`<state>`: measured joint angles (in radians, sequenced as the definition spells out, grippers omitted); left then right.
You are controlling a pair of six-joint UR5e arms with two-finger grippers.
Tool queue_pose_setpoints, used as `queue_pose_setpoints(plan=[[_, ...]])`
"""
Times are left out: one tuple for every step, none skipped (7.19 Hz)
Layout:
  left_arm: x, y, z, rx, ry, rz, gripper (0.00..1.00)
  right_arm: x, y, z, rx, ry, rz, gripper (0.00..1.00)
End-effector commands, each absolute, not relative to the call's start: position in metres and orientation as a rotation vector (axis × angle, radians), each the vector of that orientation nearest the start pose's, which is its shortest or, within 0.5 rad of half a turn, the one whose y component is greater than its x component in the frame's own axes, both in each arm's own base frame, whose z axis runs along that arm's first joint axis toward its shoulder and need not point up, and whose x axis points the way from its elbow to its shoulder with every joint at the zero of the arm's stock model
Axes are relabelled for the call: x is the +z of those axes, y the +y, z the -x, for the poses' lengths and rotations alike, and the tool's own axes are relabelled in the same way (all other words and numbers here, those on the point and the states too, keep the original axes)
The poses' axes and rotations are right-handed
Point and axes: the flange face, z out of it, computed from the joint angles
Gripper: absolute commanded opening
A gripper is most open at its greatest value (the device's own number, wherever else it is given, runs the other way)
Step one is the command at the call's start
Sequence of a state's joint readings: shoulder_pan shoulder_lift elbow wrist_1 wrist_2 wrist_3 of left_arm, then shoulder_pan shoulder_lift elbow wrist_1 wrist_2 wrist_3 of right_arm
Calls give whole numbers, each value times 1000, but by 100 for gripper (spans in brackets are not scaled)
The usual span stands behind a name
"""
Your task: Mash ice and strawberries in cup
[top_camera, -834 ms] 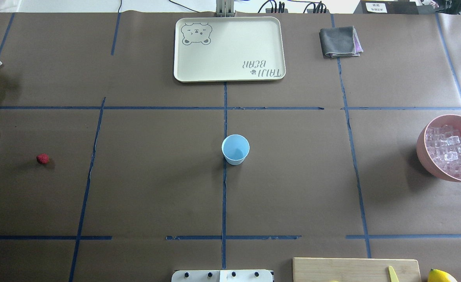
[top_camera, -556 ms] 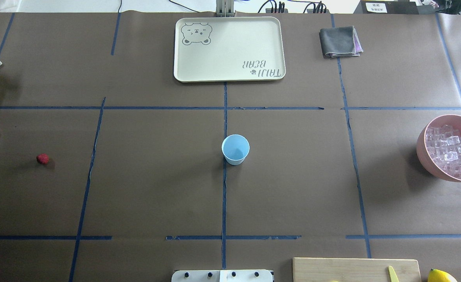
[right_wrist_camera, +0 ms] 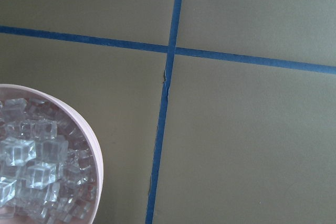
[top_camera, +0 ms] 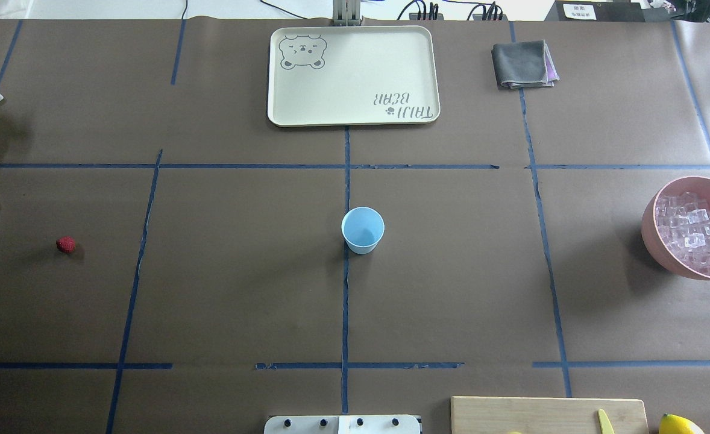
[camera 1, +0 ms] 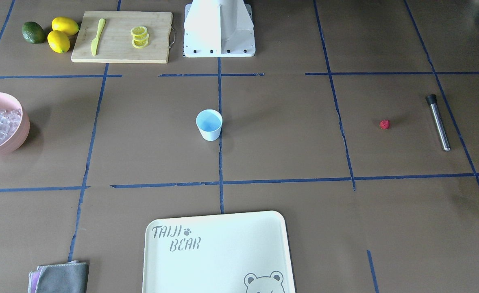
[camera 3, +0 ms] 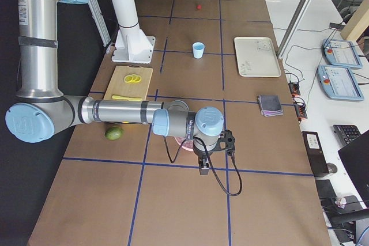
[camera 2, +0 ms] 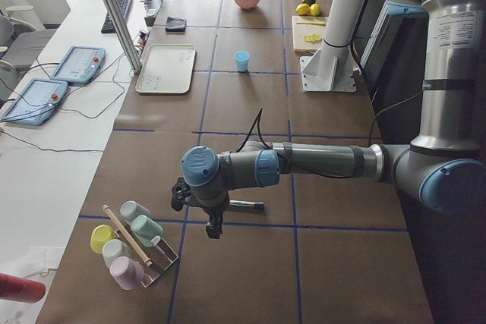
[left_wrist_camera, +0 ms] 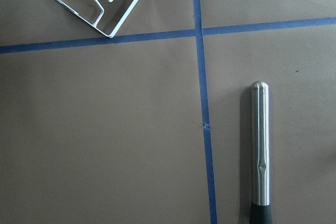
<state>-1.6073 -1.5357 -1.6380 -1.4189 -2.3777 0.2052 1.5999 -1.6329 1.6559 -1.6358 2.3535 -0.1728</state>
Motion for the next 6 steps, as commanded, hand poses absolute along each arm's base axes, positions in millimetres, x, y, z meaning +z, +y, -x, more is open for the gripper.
queue_pose_setpoints(plan=[[655, -466, 79, 110, 814, 15, 100, 652, -460, -77, -122, -779, -43, 100], [655, -465, 78, 110, 815, 14, 100, 650, -460, -77, -124, -781, -46, 100], [655, -465, 78, 109, 815, 14, 100, 642, -463, -77, -130, -775, -61, 100], [653, -465, 80, 107, 815, 10, 100, 636, -465, -78, -136, -761, -74, 100], [653, -465, 80, 108, 815, 10, 100, 625, -467, -77, -116, -759, -83, 100], [652, -465, 80, 109, 815, 8, 100, 596, -471, -64, -109, -759, -106, 100]])
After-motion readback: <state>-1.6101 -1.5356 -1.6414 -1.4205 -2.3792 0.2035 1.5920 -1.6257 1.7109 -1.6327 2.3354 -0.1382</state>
